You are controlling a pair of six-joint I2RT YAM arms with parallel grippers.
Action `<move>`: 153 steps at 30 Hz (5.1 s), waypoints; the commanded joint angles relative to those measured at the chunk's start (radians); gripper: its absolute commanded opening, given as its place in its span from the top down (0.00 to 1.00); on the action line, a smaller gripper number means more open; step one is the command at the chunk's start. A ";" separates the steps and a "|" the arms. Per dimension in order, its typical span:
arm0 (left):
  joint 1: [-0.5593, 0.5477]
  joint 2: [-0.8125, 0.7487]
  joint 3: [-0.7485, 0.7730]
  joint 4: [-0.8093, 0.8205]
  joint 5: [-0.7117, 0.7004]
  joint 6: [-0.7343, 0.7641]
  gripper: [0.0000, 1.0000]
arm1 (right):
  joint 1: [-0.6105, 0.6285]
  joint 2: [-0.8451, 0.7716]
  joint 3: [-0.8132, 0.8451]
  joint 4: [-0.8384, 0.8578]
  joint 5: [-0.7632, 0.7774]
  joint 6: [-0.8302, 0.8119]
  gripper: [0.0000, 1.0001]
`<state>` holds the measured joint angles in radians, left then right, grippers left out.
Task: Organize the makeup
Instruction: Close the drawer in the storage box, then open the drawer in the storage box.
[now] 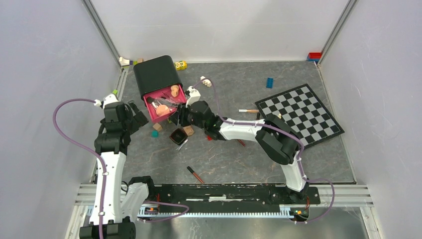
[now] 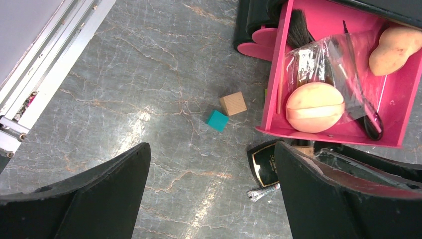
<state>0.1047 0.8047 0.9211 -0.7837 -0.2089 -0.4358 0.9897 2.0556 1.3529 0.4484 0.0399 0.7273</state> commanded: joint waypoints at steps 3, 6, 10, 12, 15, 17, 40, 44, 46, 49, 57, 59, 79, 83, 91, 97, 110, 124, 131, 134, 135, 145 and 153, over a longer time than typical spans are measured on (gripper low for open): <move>0.001 -0.009 0.007 0.023 -0.015 0.017 0.00 | -0.005 -0.096 0.024 0.096 0.059 -0.047 0.67; 0.001 -0.006 0.007 0.024 -0.012 0.017 0.00 | -0.005 -0.075 0.052 0.084 0.061 -0.056 0.67; 0.001 -0.004 0.007 0.025 -0.010 0.017 0.00 | -0.005 -0.041 0.096 0.080 0.063 -0.065 0.66; 0.001 -0.004 0.007 0.024 -0.010 0.017 0.00 | -0.004 -0.019 0.121 0.082 0.063 -0.075 0.66; 0.002 -0.007 0.007 0.024 -0.010 0.017 0.00 | -0.006 0.011 0.161 0.085 0.071 -0.096 0.65; 0.001 -0.009 0.007 0.024 -0.010 0.017 0.00 | -0.008 0.026 0.176 0.105 0.081 -0.110 0.64; 0.002 -0.016 0.004 0.032 0.003 0.017 0.00 | -0.049 0.263 0.433 0.270 0.110 -0.269 0.54; 0.001 -0.018 0.004 0.031 0.005 0.017 0.00 | -0.054 0.294 0.467 0.285 0.112 -0.269 0.54; 0.001 -0.018 0.005 0.031 0.006 0.017 0.00 | -0.056 0.310 0.483 0.285 0.109 -0.269 0.54; 0.001 -0.020 0.004 0.031 0.005 0.017 0.00 | -0.058 0.330 0.503 0.285 0.110 -0.270 0.54; 0.001 -0.017 0.004 0.031 0.006 0.017 0.00 | -0.070 0.365 0.537 0.288 0.116 -0.264 0.54; 0.002 -0.015 0.004 0.032 0.007 0.017 0.00 | -0.074 0.367 0.537 0.294 0.109 -0.265 0.53; 0.001 -0.015 0.004 0.032 0.010 0.017 0.00 | -0.089 0.171 0.232 0.408 0.119 -0.249 0.66; 0.001 -0.018 0.004 0.032 0.005 0.017 0.00 | -0.088 0.202 0.279 0.352 0.143 -0.226 0.74; 0.001 -0.016 0.004 0.032 0.009 0.017 0.00 | -0.088 0.258 0.350 0.301 0.182 -0.185 0.79; 0.001 -0.018 0.004 0.033 0.008 0.017 0.00 | -0.089 0.302 0.401 0.277 0.196 -0.159 0.81; 0.002 -0.013 0.004 0.031 0.006 0.017 0.00 | -0.100 0.367 0.471 0.264 0.202 -0.129 0.82; 0.001 -0.009 0.004 0.031 0.006 0.017 0.00 | -0.112 0.353 0.410 0.317 0.199 -0.108 0.80; 0.001 -0.009 0.004 0.032 0.009 0.016 0.00 | -0.112 0.346 0.347 0.334 0.190 -0.084 0.77; 0.002 -0.009 0.004 0.031 0.009 0.017 0.00 | -0.111 0.359 0.352 0.331 0.176 -0.068 0.69; 0.001 -0.009 0.004 0.032 0.008 0.016 0.00 | -0.112 0.364 0.356 0.330 0.173 -0.062 0.66; 0.000 -0.004 0.004 0.032 0.012 0.016 0.00 | -0.112 0.427 0.416 0.312 0.130 0.059 0.53; 0.001 -0.009 0.004 0.033 0.011 0.016 0.00 | -0.112 0.475 0.478 0.270 0.114 0.132 0.48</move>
<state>0.1047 0.8005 0.9207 -0.7834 -0.2058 -0.4358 0.8768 2.5034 1.7664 0.7345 0.1696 0.8101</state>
